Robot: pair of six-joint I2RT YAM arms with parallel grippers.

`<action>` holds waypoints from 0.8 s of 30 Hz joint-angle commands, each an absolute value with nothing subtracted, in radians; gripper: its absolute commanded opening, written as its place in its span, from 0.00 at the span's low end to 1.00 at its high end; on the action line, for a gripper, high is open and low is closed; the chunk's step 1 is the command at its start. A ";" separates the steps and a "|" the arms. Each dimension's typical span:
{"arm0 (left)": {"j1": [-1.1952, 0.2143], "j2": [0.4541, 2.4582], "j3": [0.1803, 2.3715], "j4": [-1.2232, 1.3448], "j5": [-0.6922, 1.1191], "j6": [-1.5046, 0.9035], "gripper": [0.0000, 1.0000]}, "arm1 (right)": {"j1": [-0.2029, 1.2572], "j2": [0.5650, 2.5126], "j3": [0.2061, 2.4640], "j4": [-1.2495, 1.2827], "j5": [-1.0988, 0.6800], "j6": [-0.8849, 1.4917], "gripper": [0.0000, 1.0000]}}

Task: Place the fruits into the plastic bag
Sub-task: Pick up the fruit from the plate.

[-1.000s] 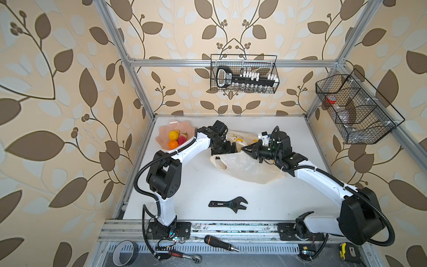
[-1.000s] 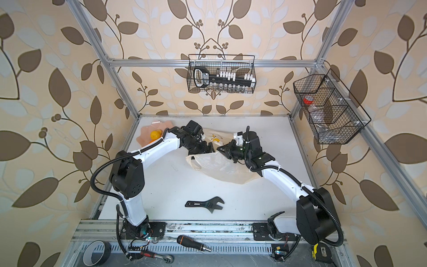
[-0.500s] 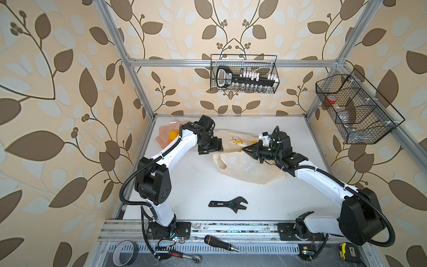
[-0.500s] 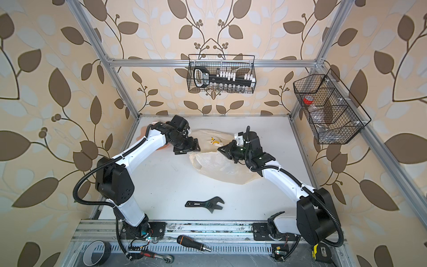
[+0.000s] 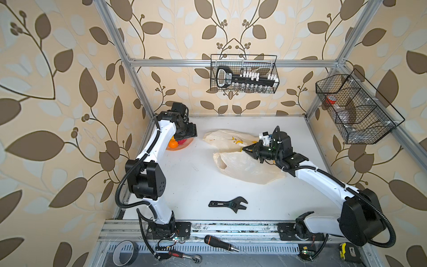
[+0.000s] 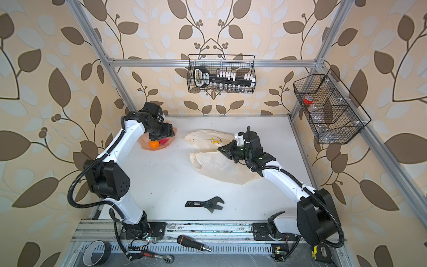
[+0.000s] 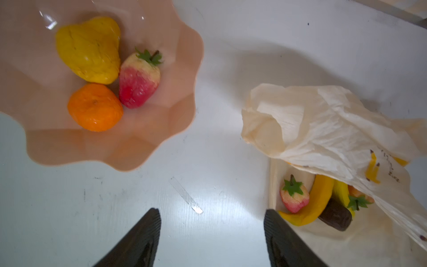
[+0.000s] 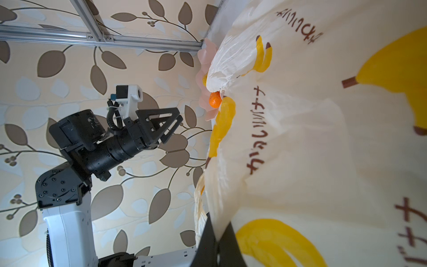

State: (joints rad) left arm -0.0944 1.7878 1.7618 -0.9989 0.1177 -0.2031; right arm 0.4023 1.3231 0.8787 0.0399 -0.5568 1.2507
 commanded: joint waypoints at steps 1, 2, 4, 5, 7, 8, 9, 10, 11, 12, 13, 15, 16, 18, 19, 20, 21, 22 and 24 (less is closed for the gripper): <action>-0.064 1.862 1.834 -1.024 0.044 -0.092 0.70 | 0.396 1.300 0.876 0.019 -0.545 1.243 0.00; -0.055 1.887 1.854 -1.023 0.027 -0.077 0.70 | 0.396 1.299 0.875 0.016 -0.545 1.243 0.00; -0.036 1.932 1.891 -1.033 0.011 -0.065 0.68 | 0.396 1.299 0.877 0.017 -0.545 1.243 0.00; -0.025 1.953 1.907 -1.036 0.002 -0.065 0.67 | 0.396 1.299 0.877 0.017 -0.546 1.243 0.00; -0.015 1.986 1.926 -1.027 -0.020 -0.059 0.67 | 0.396 1.298 0.880 0.014 -0.544 1.242 0.00; -0.011 2.001 1.935 -1.020 -0.029 -0.052 0.67 | 0.396 1.299 0.881 0.011 -0.543 1.241 0.00; -0.009 2.016 1.942 -1.009 -0.032 -0.047 0.66 | 0.396 1.299 0.883 0.011 -0.543 1.240 0.00; -0.006 2.030 1.947 -1.000 -0.035 -0.045 0.66 | 0.396 1.300 0.883 0.010 -0.544 1.241 0.00; -0.003 2.046 1.950 -0.992 -0.038 -0.044 0.66 | 0.396 1.302 0.885 0.007 -0.543 1.240 0.00; 0.000 2.061 1.954 -0.981 -0.040 -0.042 0.65 | 0.396 1.301 0.886 0.006 -0.542 1.240 0.00; 0.000 2.075 1.954 -0.971 -0.042 -0.041 0.65 | 0.396 1.304 0.885 0.004 -0.541 1.241 0.00; 0.003 2.103 1.963 -0.955 -0.053 -0.042 0.65 | 0.396 1.304 0.890 0.000 -0.541 1.238 0.00; 0.003 2.115 1.968 -0.950 -0.053 -0.043 0.65 | 0.396 1.302 0.891 -0.001 -0.541 1.238 0.00; 0.006 2.143 1.984 -0.945 -0.052 -0.041 0.65 | 0.396 1.302 0.894 -0.010 -0.540 1.234 0.00; 0.006 2.155 1.994 -0.946 -0.055 -0.041 0.65 | 0.396 1.301 0.893 -0.012 -0.537 1.233 0.00; 0.006 2.167 1.997 -0.944 -0.060 -0.043 0.65 | 0.396 1.301 0.893 -0.012 -0.536 1.234 0.00; 0.006 2.176 2.001 -0.942 -0.061 -0.043 0.66 | 0.396 1.300 0.894 -0.012 -0.534 1.235 0.00; 0.007 2.185 2.002 -0.941 -0.062 -0.043 0.66 | 0.396 1.300 0.893 -0.012 -0.534 1.235 0.00; 0.008 2.204 2.001 -0.936 -0.066 -0.047 0.66 | 0.396 1.298 0.895 -0.016 -0.531 1.236 0.00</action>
State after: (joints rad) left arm 0.0017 2.1929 1.9640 -0.9382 -0.0395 -0.0578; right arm 0.3977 1.3212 0.8787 -0.0044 -0.5499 1.2366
